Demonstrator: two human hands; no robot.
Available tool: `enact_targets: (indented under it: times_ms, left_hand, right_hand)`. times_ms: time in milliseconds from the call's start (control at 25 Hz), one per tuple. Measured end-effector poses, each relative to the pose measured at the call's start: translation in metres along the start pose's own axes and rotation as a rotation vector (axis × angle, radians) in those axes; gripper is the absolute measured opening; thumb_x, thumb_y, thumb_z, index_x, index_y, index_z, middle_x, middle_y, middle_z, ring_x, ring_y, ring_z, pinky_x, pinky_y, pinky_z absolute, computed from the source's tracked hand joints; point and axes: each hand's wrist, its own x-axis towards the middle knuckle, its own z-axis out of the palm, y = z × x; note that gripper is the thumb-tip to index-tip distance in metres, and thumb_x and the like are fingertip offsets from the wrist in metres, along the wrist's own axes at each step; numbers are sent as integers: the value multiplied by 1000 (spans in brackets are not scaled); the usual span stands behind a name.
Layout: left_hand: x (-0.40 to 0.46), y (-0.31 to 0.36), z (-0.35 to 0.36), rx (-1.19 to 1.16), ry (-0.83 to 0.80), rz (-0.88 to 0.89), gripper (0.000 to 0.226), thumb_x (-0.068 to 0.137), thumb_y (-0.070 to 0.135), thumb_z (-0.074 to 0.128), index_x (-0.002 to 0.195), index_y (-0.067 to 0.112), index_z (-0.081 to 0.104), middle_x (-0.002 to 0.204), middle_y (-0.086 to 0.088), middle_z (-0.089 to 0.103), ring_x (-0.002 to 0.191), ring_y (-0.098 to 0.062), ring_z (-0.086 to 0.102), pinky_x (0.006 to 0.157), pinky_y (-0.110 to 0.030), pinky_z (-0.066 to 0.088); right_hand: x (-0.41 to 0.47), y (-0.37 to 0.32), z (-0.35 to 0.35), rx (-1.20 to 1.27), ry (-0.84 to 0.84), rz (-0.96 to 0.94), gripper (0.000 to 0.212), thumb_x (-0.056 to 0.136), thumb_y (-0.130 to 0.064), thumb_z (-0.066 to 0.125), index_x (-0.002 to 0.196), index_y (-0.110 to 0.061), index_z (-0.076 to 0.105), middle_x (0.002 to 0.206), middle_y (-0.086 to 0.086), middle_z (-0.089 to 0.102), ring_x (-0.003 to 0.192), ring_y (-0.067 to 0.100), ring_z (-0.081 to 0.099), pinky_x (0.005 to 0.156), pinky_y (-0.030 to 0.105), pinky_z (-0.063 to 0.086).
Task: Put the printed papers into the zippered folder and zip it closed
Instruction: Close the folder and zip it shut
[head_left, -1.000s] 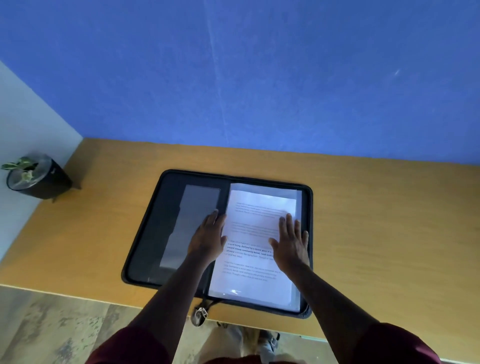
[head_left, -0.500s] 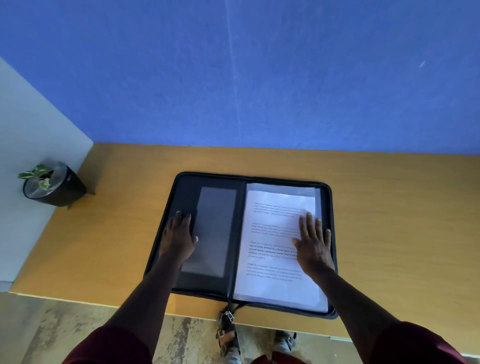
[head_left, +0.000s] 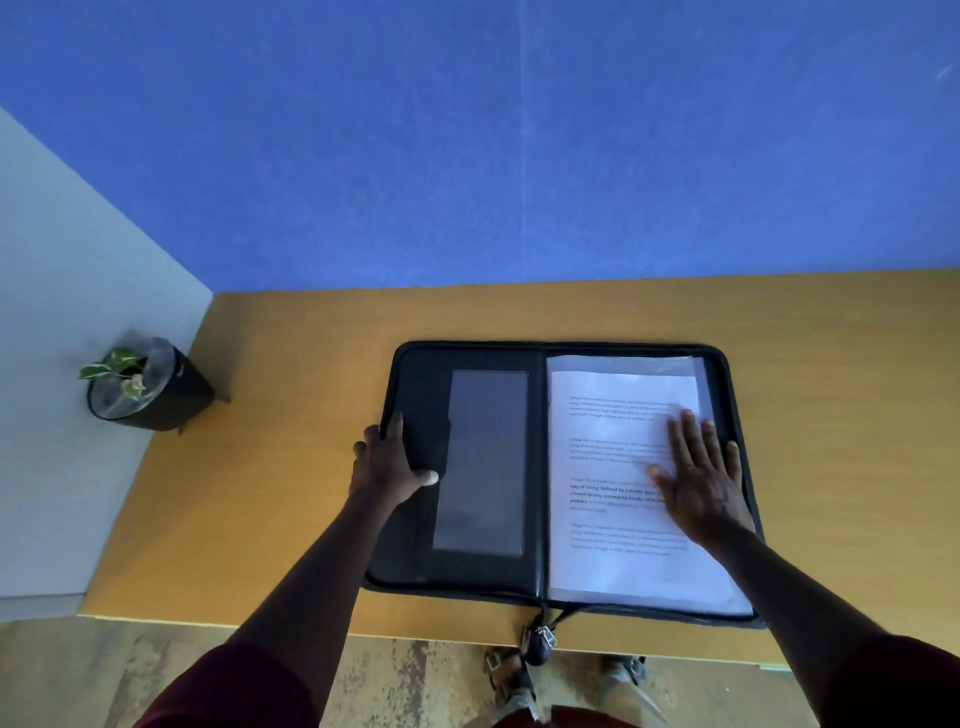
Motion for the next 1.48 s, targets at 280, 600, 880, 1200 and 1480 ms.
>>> enact_targets:
  times_ms: [280, 600, 880, 1200, 1480]
  left_hand:
    - [14, -7, -12, -167, 61, -18, 98, 86, 61, 62, 158, 24, 7, 151, -16, 30, 133, -41, 37, 103, -52, 39]
    - [-4, 15, -39, -74, 387, 4, 57, 102, 41, 45, 149, 13, 30, 134, -20, 54, 120, -39, 52, 95, -50, 43]
    - [-39, 48, -68, -128, 616, 71, 40, 102, 23, 42, 141, 14, 44, 122, -17, 62, 103, -35, 62, 83, -45, 49]
    - [-81, 102, -93, -184, 675, 118, 36, 103, 24, 41, 138, 22, 48, 92, -8, 70, 73, -25, 58, 59, -31, 38]
    - [-116, 159, -106, -228, 618, 224, 37, 101, 34, 46, 138, 30, 48, 73, -3, 64, 65, -24, 60, 53, -29, 40]
  right_hand:
    - [3, 3, 7, -10, 18, 3, 75, 93, -71, 3, 154, -32, -17, 163, -8, -24, 151, 19, -19, 122, 49, -4]
    - [2, 2, 5, -13, 0, 8, 76, 93, -71, 4, 154, -31, -18, 162, -6, -25, 151, 21, -20, 122, 48, -6]
    - [3, -1, 2, -40, -51, 12, 75, 96, -67, 5, 154, -26, -18, 162, -2, -27, 150, 24, -23, 122, 50, -9]
    - [3, -4, -12, -20, -140, 9, 76, 100, -59, 19, 153, -22, -20, 159, 1, -32, 148, 26, -26, 122, 49, -8]
    - [1, 8, -24, -4, -127, -76, 77, 101, -53, 31, 156, -19, -11, 163, 5, -21, 151, 29, -16, 124, 47, -4]
